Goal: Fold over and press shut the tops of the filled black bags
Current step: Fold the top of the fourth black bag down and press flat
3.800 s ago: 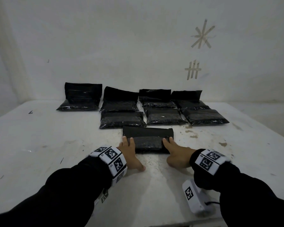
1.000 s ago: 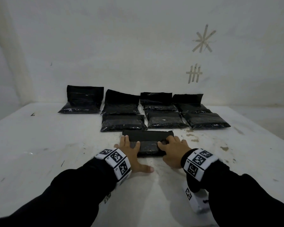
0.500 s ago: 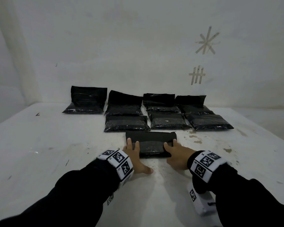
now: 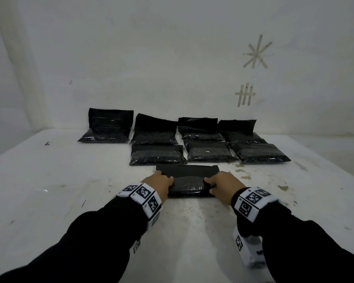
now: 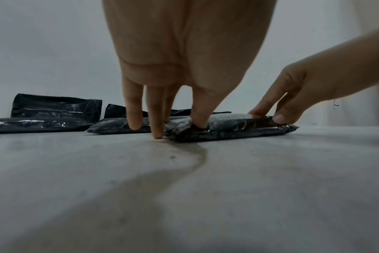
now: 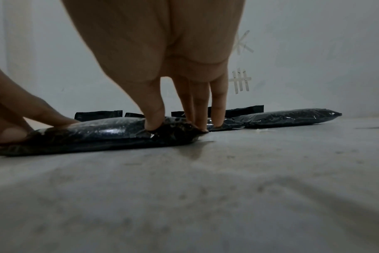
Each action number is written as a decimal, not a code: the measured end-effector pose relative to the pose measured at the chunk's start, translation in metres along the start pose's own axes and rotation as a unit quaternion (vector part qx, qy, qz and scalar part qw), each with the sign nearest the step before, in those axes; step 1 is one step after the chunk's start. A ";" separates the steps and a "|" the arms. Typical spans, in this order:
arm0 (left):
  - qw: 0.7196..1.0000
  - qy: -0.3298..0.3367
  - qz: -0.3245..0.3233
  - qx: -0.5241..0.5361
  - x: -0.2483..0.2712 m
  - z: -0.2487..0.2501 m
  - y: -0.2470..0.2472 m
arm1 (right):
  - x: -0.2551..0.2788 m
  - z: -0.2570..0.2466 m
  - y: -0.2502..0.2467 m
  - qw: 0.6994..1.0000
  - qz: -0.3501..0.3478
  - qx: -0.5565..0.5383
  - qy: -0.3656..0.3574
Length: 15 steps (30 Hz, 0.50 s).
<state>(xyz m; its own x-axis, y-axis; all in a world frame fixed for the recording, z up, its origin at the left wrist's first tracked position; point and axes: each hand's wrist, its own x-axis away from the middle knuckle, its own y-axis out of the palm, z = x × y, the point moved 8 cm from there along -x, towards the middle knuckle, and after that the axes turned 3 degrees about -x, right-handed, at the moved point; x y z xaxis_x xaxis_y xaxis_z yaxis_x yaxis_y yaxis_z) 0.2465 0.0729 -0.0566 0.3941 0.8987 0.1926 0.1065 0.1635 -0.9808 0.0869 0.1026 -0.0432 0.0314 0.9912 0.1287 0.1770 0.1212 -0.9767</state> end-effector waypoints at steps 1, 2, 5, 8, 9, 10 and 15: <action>1.000 -0.018 0.015 -0.001 0.000 -0.003 0.000 | 0.000 0.000 -0.001 1.000 0.007 -0.002 0.002; 0.999 -0.036 0.026 -0.001 0.001 -0.006 0.000 | -0.001 0.001 -0.001 1.000 0.013 -0.005 0.003; 0.999 -0.034 0.020 0.027 -0.003 -0.008 0.006 | -0.002 0.005 -0.003 0.999 0.028 -0.034 0.012; 0.998 -0.013 0.044 0.048 -0.006 -0.007 0.000 | -0.001 0.010 -0.005 0.997 0.029 -0.072 0.016; 0.997 -0.015 0.058 0.053 -0.005 -0.007 -0.003 | -0.001 0.011 -0.005 0.996 0.025 -0.080 0.017; 0.996 -0.019 0.072 0.057 -0.005 -0.008 -0.005 | -0.001 0.012 -0.006 0.996 0.023 -0.088 0.016; 0.992 -0.044 0.088 0.078 -0.004 -0.012 -0.005 | -0.003 0.022 -0.004 0.989 0.030 -0.137 0.041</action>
<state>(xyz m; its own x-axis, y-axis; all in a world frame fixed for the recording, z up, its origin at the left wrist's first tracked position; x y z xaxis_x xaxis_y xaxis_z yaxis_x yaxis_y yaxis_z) 0.2554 0.0634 -0.0521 0.3121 0.9498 0.0219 -0.1011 0.0562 -0.9933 0.0643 0.1000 -0.0432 0.1271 0.9872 0.0962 0.4312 0.0324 -0.9017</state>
